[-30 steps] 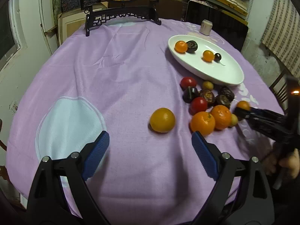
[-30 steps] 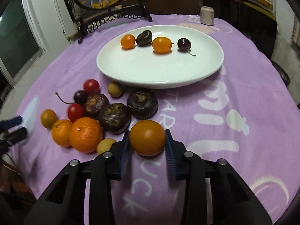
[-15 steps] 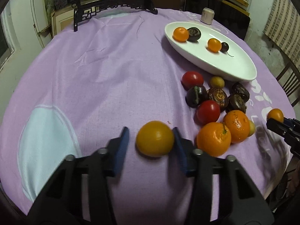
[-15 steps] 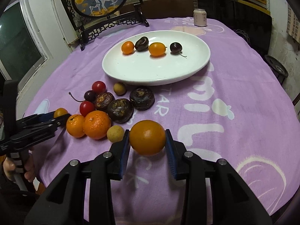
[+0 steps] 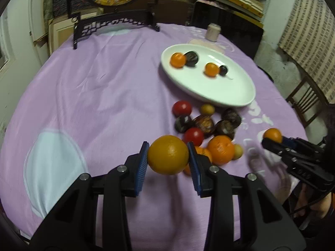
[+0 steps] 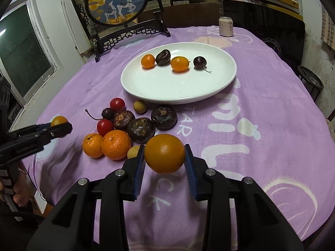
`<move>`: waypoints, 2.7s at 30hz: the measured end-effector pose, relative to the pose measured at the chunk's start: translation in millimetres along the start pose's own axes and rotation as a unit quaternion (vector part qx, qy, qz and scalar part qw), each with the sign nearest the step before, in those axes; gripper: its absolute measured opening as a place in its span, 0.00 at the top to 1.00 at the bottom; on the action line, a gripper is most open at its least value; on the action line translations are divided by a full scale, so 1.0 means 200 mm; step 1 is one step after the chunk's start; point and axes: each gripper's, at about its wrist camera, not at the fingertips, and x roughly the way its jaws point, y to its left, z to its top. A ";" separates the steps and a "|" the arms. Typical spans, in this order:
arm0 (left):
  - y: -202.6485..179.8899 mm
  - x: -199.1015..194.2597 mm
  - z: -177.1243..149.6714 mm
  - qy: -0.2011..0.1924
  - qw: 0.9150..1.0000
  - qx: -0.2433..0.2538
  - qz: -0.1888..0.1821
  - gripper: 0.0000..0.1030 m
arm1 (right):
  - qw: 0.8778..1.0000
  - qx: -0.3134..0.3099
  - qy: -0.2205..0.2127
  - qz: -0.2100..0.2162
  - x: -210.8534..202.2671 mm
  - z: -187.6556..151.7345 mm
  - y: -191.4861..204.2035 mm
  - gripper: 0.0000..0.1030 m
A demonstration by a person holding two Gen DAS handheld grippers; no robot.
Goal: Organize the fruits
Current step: 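Place both held fruits on the white plate and open both tools, then grasp a tangerine with the left tool while the right tool grasps a yellow plum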
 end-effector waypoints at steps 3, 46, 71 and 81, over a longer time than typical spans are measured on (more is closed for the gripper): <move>-0.03 0.00 0.06 -0.007 1.000 0.012 0.006 0.64 | 1.000 -0.001 -0.003 -0.001 0.00 0.03 -0.01 0.65; -0.18 0.20 0.41 -0.041 0.998 0.019 0.036 0.23 | 0.998 -0.045 -0.009 -0.039 0.08 0.32 -0.05 0.42; 0.07 0.00 -0.10 -0.002 0.999 -0.013 0.031 0.15 | 0.994 -0.091 0.057 0.000 0.27 -0.03 0.24 0.76; -0.11 0.12 -0.14 0.024 0.999 0.036 0.010 0.15 | 0.998 -0.044 0.043 -0.030 0.12 -0.04 0.10 0.76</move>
